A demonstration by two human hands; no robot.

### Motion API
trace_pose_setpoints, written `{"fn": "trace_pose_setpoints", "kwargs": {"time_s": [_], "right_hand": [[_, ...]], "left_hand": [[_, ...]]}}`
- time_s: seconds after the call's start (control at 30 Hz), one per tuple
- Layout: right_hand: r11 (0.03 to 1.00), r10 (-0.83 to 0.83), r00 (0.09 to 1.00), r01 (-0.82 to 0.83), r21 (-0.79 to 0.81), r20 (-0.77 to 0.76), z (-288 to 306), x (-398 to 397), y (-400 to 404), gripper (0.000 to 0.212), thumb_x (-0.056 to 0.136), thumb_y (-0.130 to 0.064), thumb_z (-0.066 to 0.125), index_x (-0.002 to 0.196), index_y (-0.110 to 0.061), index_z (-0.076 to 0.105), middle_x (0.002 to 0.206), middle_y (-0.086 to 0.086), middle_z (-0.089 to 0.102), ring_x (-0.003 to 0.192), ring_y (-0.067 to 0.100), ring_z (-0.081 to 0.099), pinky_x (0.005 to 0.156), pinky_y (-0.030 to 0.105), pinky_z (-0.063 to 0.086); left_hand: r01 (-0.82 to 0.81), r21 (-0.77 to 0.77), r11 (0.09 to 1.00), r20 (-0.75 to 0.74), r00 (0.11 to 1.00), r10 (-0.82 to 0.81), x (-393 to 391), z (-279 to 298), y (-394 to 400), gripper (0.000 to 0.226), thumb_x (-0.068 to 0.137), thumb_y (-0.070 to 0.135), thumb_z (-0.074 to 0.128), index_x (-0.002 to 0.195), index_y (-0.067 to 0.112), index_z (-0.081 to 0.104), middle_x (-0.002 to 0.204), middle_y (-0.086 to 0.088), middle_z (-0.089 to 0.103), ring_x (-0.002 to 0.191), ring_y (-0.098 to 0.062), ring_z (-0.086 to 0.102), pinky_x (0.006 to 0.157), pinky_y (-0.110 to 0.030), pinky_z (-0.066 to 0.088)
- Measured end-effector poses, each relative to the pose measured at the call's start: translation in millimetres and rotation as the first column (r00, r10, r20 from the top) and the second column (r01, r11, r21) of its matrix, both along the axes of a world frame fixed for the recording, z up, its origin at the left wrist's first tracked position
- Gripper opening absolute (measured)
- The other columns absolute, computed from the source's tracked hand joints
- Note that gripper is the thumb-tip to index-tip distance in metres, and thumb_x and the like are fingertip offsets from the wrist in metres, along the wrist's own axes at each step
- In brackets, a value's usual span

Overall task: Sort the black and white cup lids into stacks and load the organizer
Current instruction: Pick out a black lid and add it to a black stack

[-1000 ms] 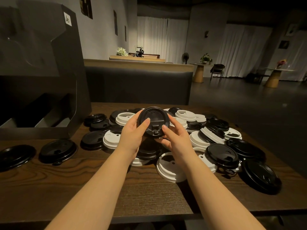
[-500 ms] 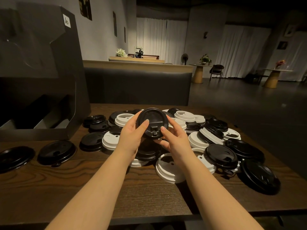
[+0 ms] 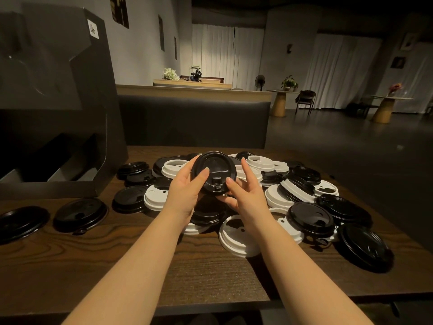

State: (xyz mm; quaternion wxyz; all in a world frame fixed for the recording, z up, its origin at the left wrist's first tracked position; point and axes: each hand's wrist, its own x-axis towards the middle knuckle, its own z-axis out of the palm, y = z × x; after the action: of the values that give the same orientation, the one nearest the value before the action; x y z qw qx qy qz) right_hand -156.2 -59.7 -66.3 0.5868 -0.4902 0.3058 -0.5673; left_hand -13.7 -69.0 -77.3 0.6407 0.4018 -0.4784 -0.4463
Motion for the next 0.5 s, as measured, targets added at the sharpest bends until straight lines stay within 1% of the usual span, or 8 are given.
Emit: {"fn": "trace_pose_setpoints", "kwargs": {"time_s": [0.07, 0.13, 0.17, 0.23, 0.4, 0.5], "right_hand": [[1.000, 0.003, 1.000, -0.003, -0.022, -0.002, 1.0, -0.2, 0.3, 0.076, 0.093, 0.002, 0.052, 0.150, -0.030, 0.015, 0.090, 0.000, 0.071, 0.096, 0.013, 0.067, 0.068, 0.026, 0.058], [0.999, 0.005, 1.000, -0.006, -0.038, -0.009, 1.8, -0.3, 0.8, 0.081, 0.093, 0.003, 0.052, 0.151, -0.033, 0.009, 0.071, -0.008, 0.069, 0.089, 0.010, 0.068, 0.068, 0.026, 0.058], [0.999, 0.007, 1.000, -0.007, -0.040, -0.007, 2.1, -0.2, 0.9, 0.082, 0.093, 0.003, 0.052, 0.150, -0.034, 0.007, 0.067, -0.009, 0.069, 0.087, 0.009, 0.068, 0.068, 0.026, 0.058], [0.999, 0.008, 1.000, -0.008, -0.038, -0.005, 2.8, 0.2, 0.9, 0.083, 0.093, 0.003, 0.052, 0.150, -0.035, 0.007, 0.069, -0.008, 0.069, 0.088, 0.010, 0.068, 0.067, 0.025, 0.058], [1.000, -0.008, 1.000, 0.008, -0.014, -0.001, 3.3, 1.4, 0.2, 0.083, 0.092, 0.002, 0.053, 0.150, -0.036, 0.007, 0.096, 0.007, 0.070, 0.096, 0.015, 0.068, 0.070, 0.028, 0.058], [1.000, -0.012, 1.000, 0.012, -0.018, 0.005, 2.7, 1.0, 0.5, 0.088, 0.092, 0.001, 0.054, 0.150, -0.038, -0.001, 0.103, 0.011, 0.070, 0.098, 0.018, 0.068, 0.071, 0.030, 0.058]], "left_hand": [[-0.001, -0.004, 1.000, 0.011, 1.000, 0.001, 0.9, -0.6, -0.5, 0.045, 0.091, 0.025, 0.062, 0.134, 0.026, 0.053, 0.131, 0.000, 0.060, 0.126, -0.021, 0.053, 0.105, -0.050, 0.044], [0.004, -0.009, 1.000, 0.015, 1.000, -0.003, 1.3, -0.4, -0.8, 0.043, 0.092, 0.024, 0.061, 0.134, 0.026, 0.053, 0.129, -0.001, 0.061, 0.125, -0.021, 0.054, 0.104, -0.050, 0.044], [0.004, -0.009, 1.000, 0.013, 1.000, -0.004, 1.4, -0.4, -0.9, 0.043, 0.092, 0.023, 0.061, 0.134, 0.025, 0.053, 0.129, -0.001, 0.061, 0.124, -0.022, 0.054, 0.104, -0.050, 0.044], [0.001, -0.003, 1.000, 0.008, 1.000, -0.001, 1.6, 0.2, -1.2, 0.043, 0.092, 0.023, 0.060, 0.135, 0.025, 0.053, 0.129, -0.001, 0.061, 0.124, -0.022, 0.054, 0.104, -0.049, 0.044], [0.003, 0.002, 1.000, -0.005, 1.000, -0.003, 1.2, 1.4, -2.3, 0.043, 0.093, 0.020, 0.059, 0.135, 0.024, 0.052, 0.128, -0.001, 0.062, 0.124, -0.021, 0.055, 0.105, -0.048, 0.044], [0.005, 0.009, 1.000, -0.009, 1.000, -0.005, 0.7, 1.1, -2.1, 0.039, 0.093, 0.019, 0.059, 0.132, 0.026, 0.055, 0.128, -0.001, 0.062, 0.123, -0.020, 0.055, 0.104, -0.048, 0.045]]}}
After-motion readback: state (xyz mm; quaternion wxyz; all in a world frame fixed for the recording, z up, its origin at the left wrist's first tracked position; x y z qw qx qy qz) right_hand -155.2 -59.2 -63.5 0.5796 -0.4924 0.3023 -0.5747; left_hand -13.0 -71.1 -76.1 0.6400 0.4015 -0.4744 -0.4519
